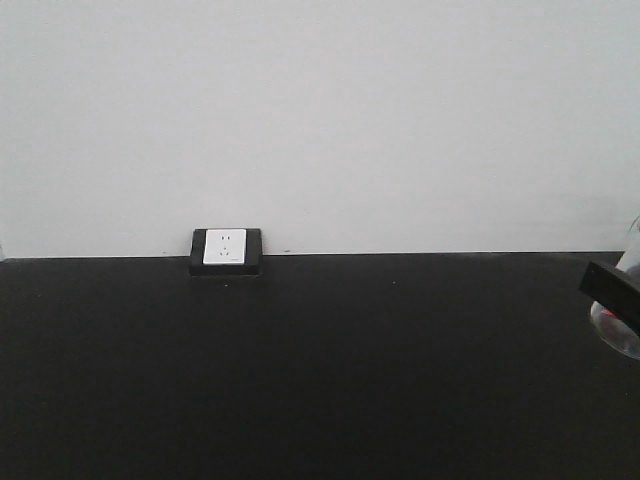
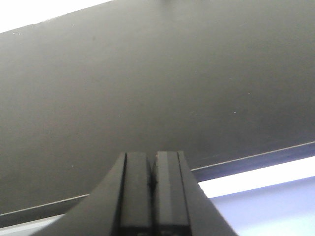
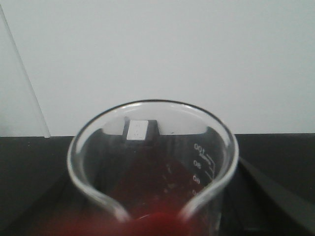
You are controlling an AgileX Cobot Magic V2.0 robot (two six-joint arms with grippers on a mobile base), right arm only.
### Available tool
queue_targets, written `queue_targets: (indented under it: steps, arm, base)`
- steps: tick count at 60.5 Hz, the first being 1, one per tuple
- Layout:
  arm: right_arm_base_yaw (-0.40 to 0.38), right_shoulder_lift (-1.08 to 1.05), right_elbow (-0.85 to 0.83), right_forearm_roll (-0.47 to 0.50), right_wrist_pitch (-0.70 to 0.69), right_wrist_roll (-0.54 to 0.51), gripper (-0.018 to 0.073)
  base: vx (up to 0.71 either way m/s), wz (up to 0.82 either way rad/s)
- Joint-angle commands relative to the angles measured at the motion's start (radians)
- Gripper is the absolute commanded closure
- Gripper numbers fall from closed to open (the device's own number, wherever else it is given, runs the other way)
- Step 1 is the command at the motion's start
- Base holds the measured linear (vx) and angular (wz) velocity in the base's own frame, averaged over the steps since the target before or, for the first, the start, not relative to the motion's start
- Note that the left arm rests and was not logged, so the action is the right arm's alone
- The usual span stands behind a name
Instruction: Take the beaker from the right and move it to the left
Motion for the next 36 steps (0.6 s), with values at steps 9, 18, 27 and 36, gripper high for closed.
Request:
queue_targets:
  steps: [9,18,27,36]
  arm:
    - [-0.004,-0.007,-0.032,-0.033,0.02,-0.002,0.0561]
    - [-0.004,-0.007,-0.032,-0.033,0.02,-0.002,0.0561]
    - [-0.004,-0.007,-0.032,-0.033,0.02,-0.002,0.0561]
    - [-0.004,-0.007,-0.032,-0.033,0.02,-0.002,0.0561]
  base:
    - [0.0,0.0]
    - [0.0,0.0]
    - [0.0,0.01]
    - [-0.02,0.05]
